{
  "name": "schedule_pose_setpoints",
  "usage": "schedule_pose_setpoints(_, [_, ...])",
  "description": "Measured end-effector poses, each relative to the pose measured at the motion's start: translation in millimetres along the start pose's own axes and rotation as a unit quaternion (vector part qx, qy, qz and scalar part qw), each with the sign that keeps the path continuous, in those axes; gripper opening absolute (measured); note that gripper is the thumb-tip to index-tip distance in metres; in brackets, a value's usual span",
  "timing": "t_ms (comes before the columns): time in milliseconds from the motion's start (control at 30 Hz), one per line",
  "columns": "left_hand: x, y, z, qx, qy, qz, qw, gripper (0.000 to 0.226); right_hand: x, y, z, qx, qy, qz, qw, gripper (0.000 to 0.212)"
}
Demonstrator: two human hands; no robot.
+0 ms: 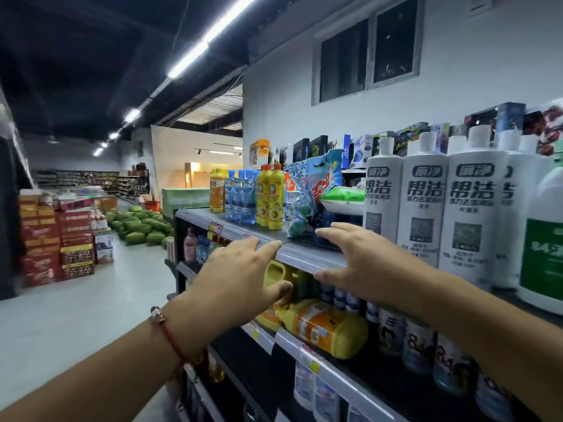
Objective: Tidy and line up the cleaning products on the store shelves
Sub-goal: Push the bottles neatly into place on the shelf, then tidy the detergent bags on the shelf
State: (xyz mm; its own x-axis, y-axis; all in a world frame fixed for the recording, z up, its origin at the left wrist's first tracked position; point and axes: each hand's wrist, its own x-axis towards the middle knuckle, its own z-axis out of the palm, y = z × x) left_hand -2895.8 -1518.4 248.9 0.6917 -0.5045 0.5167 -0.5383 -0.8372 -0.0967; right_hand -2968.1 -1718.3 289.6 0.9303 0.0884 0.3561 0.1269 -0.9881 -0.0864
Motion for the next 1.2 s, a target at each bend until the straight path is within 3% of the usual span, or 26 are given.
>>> schedule_pose_setpoints(267, [85.7,-22.4,30.5,0.006,0.016,0.025,1.0,0.08,85.3,37.3,15.5,-0.024,0.046,0.007,0.999,0.087])
schedule_pose_setpoints(633, [211.9,-47.9,99.3,-0.037,0.014,0.097,0.994,0.081,170.7,64.7,36.5,-0.094,0.04,0.087,0.991,0.08])
schedule_pose_setpoints(833, [288.9,-51.1,127.1,-0.068,0.08,0.178,0.979,0.079,228.0,78.5,34.9,-0.133,0.055,0.197,0.97,0.072])
schedule_pose_setpoints(1000, [343.3,-56.5,148.2,-0.085,0.154,0.26,0.949,0.07,282.1,102.7,40.4,-0.18,0.059,0.34,0.921,0.072])
schedule_pose_setpoints(1133, [373.7,-63.0,174.5,-0.088,0.139,0.263,0.951,0.069,301.4,120.0,46.6,-0.158,0.041,0.429,0.889,0.066])
schedule_pose_setpoints(1200, [379.0,-67.9,185.6,-0.102,0.128,0.264,0.951,0.068,301.9,127.1,53.0,-0.18,0.072,0.448,0.873,0.059])
